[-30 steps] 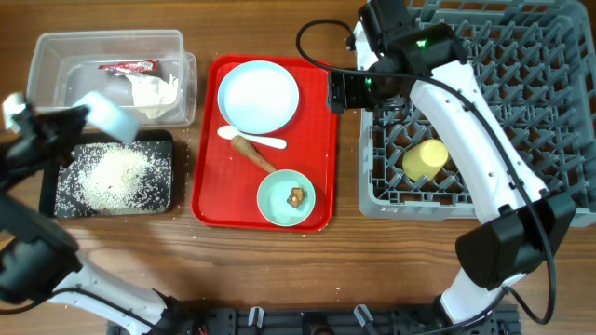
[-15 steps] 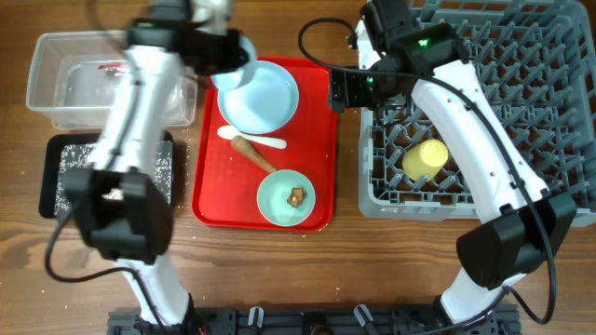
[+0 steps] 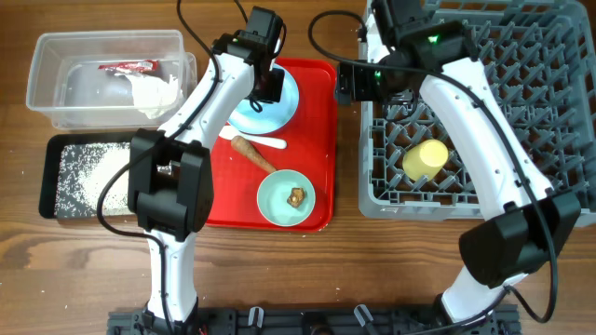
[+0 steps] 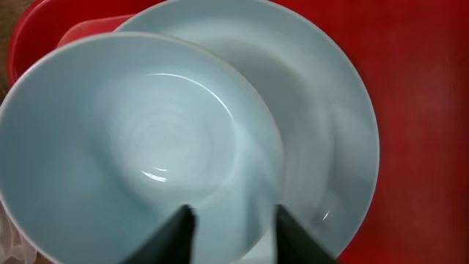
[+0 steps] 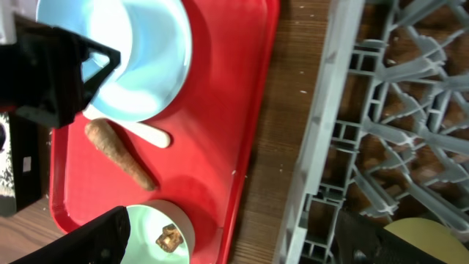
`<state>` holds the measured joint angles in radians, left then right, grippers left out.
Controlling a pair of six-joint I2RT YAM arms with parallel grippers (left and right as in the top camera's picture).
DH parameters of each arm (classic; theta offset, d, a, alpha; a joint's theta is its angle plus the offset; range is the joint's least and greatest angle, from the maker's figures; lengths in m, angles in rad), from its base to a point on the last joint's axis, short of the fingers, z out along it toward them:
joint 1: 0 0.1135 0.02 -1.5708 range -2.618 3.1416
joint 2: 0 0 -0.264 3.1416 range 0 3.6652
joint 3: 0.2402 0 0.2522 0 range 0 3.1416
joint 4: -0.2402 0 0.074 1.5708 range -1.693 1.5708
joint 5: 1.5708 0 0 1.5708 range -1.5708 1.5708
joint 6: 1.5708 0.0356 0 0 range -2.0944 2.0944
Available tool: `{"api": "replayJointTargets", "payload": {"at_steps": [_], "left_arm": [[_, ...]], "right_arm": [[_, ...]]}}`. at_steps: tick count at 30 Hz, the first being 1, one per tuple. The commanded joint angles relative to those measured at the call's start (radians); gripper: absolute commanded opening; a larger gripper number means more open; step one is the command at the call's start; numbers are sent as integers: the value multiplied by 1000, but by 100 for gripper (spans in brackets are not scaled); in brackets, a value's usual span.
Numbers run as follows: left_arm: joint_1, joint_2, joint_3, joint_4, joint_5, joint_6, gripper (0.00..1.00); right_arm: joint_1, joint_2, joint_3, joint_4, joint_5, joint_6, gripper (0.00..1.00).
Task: Sort waste into correct bins and load items into the dishwasher rack
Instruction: 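Place the empty bowl onto the blue plate with the left gripper, then grasp the bowl with food scraps with the left gripper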
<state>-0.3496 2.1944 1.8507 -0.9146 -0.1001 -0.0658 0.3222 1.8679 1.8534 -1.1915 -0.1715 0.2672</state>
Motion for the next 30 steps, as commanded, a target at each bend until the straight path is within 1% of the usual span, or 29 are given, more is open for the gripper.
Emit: {"api": "replayJointTargets", "payload": {"at_steps": [1,3,5,7,10,11,13,15,22,23,25,27,29,30], "left_arm": [[-6,-39,14,-18,-1,6,59],[-16,-96,15,-48,-1,6,64],[-34,-155,15,-119,17,7,66],[-56,-205,15,-219,105,6,66],[-91,-218,14,-352,254,5,64],[-107,-215,2,-382,293,-18,63],[-140,-215,-39,-399,298,-116,61],[-193,-215,-113,-378,298,-183,61],[-325,-215,-318,-187,282,-262,60],[-332,-215,-336,-168,282,-281,59],[-342,-215,-362,-140,282,-318,51],[-349,-215,-377,-132,257,-352,45],[-356,-215,-401,-120,218,-389,44],[-360,-215,-419,-107,210,-396,42]], "right_arm": [[-61,-10,32,-16,13,24,91],[-114,-20,64,-46,14,22,92],[-161,-36,72,-58,14,20,95],[-209,-54,72,-66,14,19,95],[-262,-60,72,-83,14,-6,96],[-272,-60,72,-91,14,-8,96],[-290,-60,71,-100,14,-31,96],[-294,-60,71,-102,14,-32,96],[-294,-60,71,-101,14,-31,96],[-294,-60,71,-101,14,-29,96],[-293,-60,71,-103,14,-28,96],[-294,-60,71,-104,14,-28,97],[-294,-60,71,-103,14,-29,96],[-294,-60,71,-103,14,-29,96]]}}
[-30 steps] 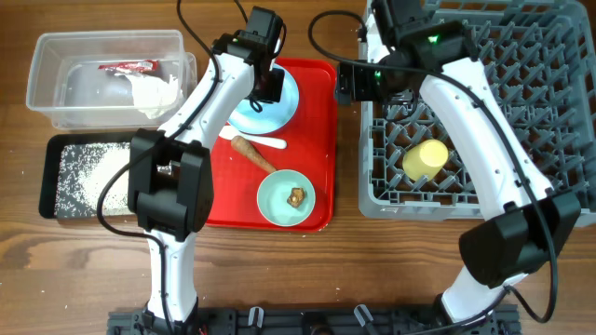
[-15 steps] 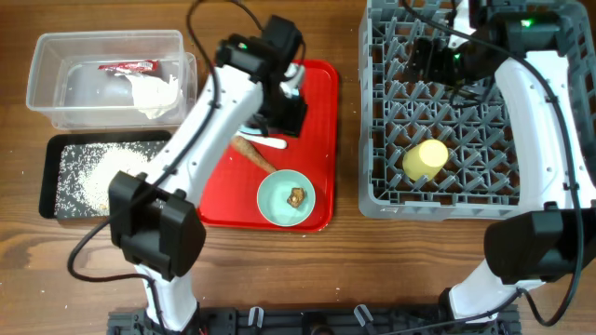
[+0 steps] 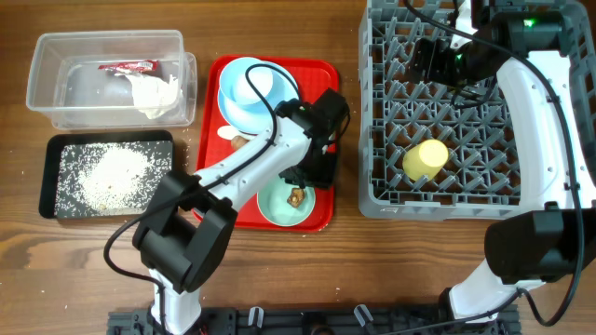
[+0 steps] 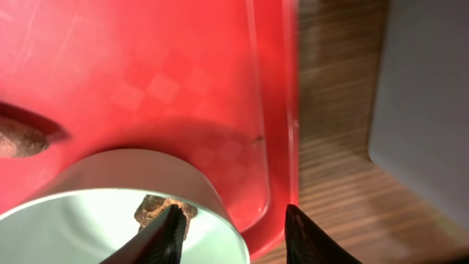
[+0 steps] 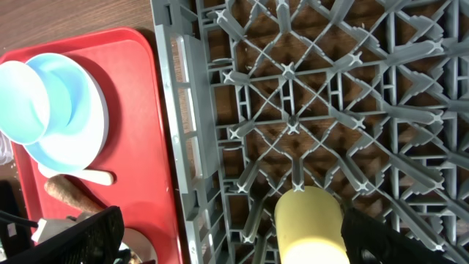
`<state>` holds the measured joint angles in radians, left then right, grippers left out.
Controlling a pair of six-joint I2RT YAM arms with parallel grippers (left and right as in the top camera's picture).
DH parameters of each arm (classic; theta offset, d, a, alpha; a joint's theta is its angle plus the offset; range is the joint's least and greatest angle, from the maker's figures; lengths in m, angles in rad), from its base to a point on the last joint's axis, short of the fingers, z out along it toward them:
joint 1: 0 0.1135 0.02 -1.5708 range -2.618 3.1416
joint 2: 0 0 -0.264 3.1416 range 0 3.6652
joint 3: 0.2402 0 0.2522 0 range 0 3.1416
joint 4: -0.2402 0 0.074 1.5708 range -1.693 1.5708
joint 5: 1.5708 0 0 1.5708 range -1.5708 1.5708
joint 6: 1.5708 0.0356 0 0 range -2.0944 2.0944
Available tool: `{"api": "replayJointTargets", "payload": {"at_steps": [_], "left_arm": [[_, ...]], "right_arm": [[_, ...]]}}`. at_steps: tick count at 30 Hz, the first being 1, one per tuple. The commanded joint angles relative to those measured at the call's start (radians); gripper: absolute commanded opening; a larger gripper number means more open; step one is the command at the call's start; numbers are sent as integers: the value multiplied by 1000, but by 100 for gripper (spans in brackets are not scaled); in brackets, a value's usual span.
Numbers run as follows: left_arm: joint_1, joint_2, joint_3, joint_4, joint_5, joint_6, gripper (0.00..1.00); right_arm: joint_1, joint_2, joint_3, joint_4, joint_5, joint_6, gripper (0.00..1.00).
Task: Sort waste into correct bins and load items into the dishwasher rack
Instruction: 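Grasp the bowl with food scraps with the left gripper, then tip the scraps bowl over the black tray to empty it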
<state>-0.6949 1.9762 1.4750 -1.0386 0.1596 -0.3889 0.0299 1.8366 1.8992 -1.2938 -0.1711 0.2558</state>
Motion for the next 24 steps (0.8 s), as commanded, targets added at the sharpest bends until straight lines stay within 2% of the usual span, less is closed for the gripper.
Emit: {"api": "replayJointTargets", "payload": {"at_steps": [1,6,11,12,18,24], "left_arm": [[-19,3,-60,32,-49,-73,40],[-27,3,-121,98,-53,-91,28],[-28,3,-121,100,-19,-91,6],[-28,2,-118,96,-11,-91,4],[-6,-10,16,-65,-11,-80,4],[62,-101,204,-237,8,2,4]], "right_arm": [[-2,-28,26,-1,13,-17,96],[-2,-28,26,-2,13,-17,96],[-2,-28,26,-2,13,-17,96],[-2,-28,26,-1,13,-17,96],[-2,-28,26,-1,13,-17,96],[-2,-28,26,0,13,-17,96]]}}
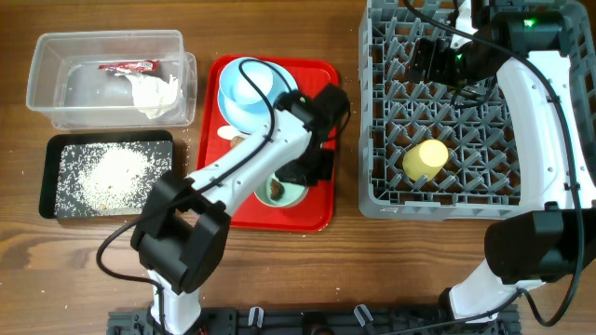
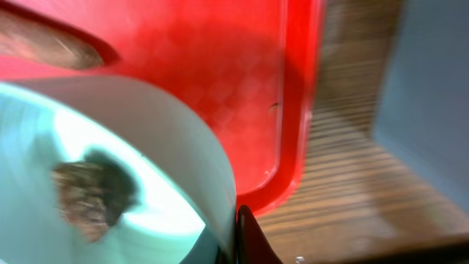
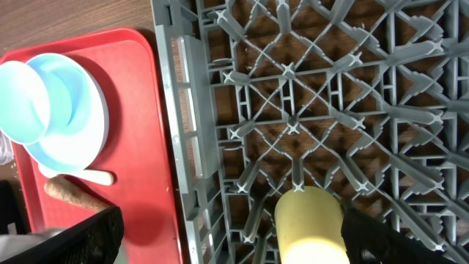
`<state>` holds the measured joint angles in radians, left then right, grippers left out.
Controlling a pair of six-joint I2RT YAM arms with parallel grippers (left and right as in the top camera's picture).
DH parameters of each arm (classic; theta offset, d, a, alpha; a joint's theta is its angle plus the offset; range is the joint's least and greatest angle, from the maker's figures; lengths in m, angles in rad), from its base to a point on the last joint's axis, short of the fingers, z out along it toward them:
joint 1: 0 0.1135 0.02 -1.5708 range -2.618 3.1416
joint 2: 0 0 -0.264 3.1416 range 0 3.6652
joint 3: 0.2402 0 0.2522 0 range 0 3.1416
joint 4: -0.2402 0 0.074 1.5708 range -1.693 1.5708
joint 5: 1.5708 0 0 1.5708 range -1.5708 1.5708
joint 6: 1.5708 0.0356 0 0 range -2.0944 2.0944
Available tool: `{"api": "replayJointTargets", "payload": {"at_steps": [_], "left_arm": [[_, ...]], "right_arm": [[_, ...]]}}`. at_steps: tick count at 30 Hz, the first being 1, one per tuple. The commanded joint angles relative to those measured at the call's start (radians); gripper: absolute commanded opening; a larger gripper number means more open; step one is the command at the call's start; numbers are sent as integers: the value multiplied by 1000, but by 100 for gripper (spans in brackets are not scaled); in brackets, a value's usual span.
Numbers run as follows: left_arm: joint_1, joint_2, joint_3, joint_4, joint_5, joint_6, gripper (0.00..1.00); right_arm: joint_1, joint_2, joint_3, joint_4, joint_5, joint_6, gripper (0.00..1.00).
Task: Sort waste into correct bins and load items into the dishwasher rack
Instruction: 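Tip the scraps bowl over the black tray to empty it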
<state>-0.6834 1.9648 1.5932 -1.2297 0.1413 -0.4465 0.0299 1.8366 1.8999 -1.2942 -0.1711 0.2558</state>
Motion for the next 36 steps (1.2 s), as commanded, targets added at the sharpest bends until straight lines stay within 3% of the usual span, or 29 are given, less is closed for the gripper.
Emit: {"api": "replayJointTargets", "payload": {"at_steps": [1,4,7,13,18,22,32,36], "left_arm": [[83,-127,100,-64,26,75,4],[204,-227,101,-89,31,100,4],[428,-305,101,-129,96,217,4],[898,-293,16,-129,483,569,4],[1209,-251,-209,-8,870,736,4],[1351,-211,-325,51,1133,761,4],[1491,-164,-357,141,1394,753,4],[1506,-164,-357,187,1406,754,4]], "right_arm": [[-2,-28,25,0,13,-17,97],[-2,-28,24,0,13,-17,97],[-1,-28,24,-1,13,-17,96],[-1,-28,24,-2,13,-17,97],[4,-28,24,-1,13,-16,96],[4,-28,24,0,13,-16,96],[4,-28,24,3,13,-16,96],[4,-28,24,5,13,-17,96]]}}
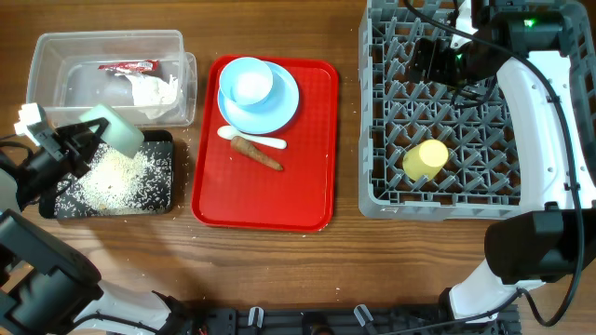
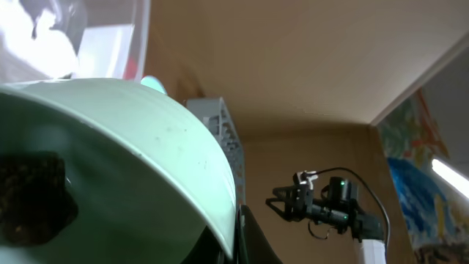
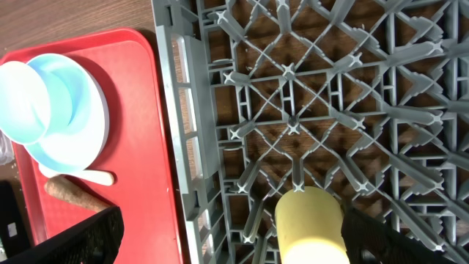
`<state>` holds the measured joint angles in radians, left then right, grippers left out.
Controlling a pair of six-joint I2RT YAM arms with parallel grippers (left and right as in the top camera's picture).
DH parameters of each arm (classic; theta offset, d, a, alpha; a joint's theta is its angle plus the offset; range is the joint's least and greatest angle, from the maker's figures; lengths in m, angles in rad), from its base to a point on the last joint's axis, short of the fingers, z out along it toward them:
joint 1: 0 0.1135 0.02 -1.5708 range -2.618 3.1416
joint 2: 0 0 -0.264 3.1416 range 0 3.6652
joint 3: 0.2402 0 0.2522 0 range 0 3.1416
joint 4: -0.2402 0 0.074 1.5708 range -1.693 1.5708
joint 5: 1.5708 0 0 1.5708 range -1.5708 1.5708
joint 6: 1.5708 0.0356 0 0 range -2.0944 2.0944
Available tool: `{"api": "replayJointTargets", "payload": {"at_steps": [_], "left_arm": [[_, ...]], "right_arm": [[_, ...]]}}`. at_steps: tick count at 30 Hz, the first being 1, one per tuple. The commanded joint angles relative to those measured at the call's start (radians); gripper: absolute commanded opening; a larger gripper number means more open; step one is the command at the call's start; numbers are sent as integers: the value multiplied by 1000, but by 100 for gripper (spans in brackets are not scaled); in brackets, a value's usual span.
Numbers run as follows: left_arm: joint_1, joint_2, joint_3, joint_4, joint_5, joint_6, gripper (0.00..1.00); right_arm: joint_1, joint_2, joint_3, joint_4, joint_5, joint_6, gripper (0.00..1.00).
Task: Sort waste into correct bins and load items into the dishwasher rack
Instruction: 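Tip the scraps bowl over the black tray to empty it, then carry the emptied bowl back and stack it on the plate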
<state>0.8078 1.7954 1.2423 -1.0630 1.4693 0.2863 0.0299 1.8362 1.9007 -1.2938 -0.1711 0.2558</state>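
Note:
My left gripper (image 1: 82, 140) is shut on the rim of a pale green bowl (image 1: 114, 128), which it holds tilted above the black tray (image 1: 56, 200) of white crumbs at the far left. In the left wrist view the green bowl (image 2: 110, 147) fills the frame with a brown scrap (image 2: 33, 198) still inside; the jaws (image 2: 236, 235) pinch its rim. My right gripper (image 1: 438, 58) hangs open over the grey dishwasher rack (image 1: 372, 186), where a yellow cup (image 1: 425, 158) lies.
The red tray (image 1: 279, 195) holds a blue plate (image 1: 279, 107) with a blue bowl (image 1: 250, 84), a white spoon (image 1: 251, 139) and a carrot-like scrap (image 1: 258, 154). A clear bin (image 1: 47, 56) with wrappers stands behind the black tray.
My left gripper, then shut on the green bowl at the red tray's front, now holds it tilted over the black tray at the far left. The right arm has not moved.
My left gripper was open over the blue bowl, my right gripper at the rack's left edge. Then the left stood open at the green bowl's rim and the right was over the rack's back. The left shut on the rim; now the bowl is over the black tray.

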Motion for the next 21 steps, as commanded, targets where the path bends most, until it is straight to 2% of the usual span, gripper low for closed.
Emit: {"api": "replayJointTargets", "payload": {"at_steps": [1,9,11,13,16,18,21], "left_arm": [[17,6,-6,34,98,21,4],[20,6,-6,140,76,21,4],[19,6,-6,137,71,6,4],[13,-2,2,136,70,-64,4],[-10,-47,28,108,28,-63,4],[-79,-144,63,69,-90,-63,4],[-266,-298,74,71,-393,-138,4]], "right_arm": [[4,-27,23,6,13,-16,96],[4,-27,23,5,13,-16,96],[4,-27,23,5,13,-13,96],[4,-27,23,3,13,-10,96],[4,-27,23,2,13,-10,96],[4,-27,23,2,13,-10,96],[4,-27,23,3,13,-10,96]]}}
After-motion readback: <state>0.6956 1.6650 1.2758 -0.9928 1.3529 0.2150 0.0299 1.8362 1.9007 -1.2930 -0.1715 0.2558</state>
